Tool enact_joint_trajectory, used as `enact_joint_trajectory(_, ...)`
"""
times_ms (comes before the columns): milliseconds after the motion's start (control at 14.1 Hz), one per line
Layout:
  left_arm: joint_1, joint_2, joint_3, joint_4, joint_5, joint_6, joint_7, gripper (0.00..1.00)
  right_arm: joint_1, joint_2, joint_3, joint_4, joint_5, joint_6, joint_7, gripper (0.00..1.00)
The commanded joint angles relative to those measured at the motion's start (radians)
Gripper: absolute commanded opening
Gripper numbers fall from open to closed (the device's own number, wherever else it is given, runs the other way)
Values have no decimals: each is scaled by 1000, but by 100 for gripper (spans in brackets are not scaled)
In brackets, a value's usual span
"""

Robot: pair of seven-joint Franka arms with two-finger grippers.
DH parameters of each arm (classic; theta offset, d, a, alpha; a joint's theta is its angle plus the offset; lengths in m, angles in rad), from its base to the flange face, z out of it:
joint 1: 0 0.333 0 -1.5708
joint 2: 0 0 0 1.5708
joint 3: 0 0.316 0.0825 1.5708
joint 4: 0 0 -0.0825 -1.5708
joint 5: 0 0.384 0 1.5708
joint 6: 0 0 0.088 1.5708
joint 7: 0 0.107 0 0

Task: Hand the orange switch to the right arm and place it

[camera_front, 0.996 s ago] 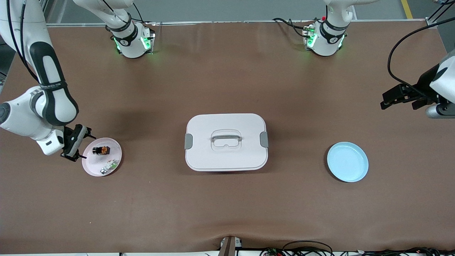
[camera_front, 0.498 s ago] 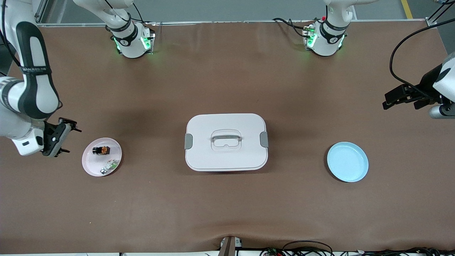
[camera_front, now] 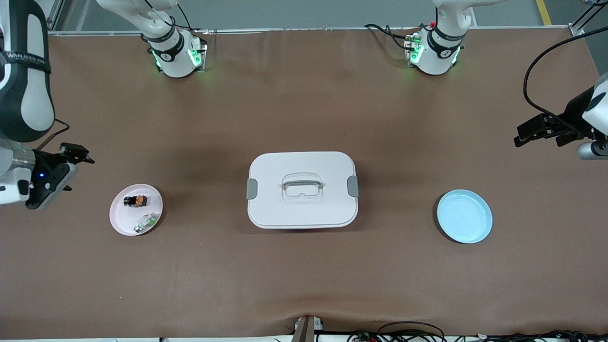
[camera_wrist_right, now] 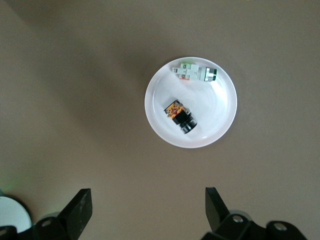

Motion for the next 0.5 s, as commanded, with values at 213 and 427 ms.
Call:
enact_joint_trajectory(213,-12,-4,-7,5,28,-9,8,100,-8,-47,-3,59,-9,-95,218,100)
enact_joint_trajectory(427,-12,-4,-12,5,44,-9,11,100,-6,-85,-3,44,-9,-112,352,100)
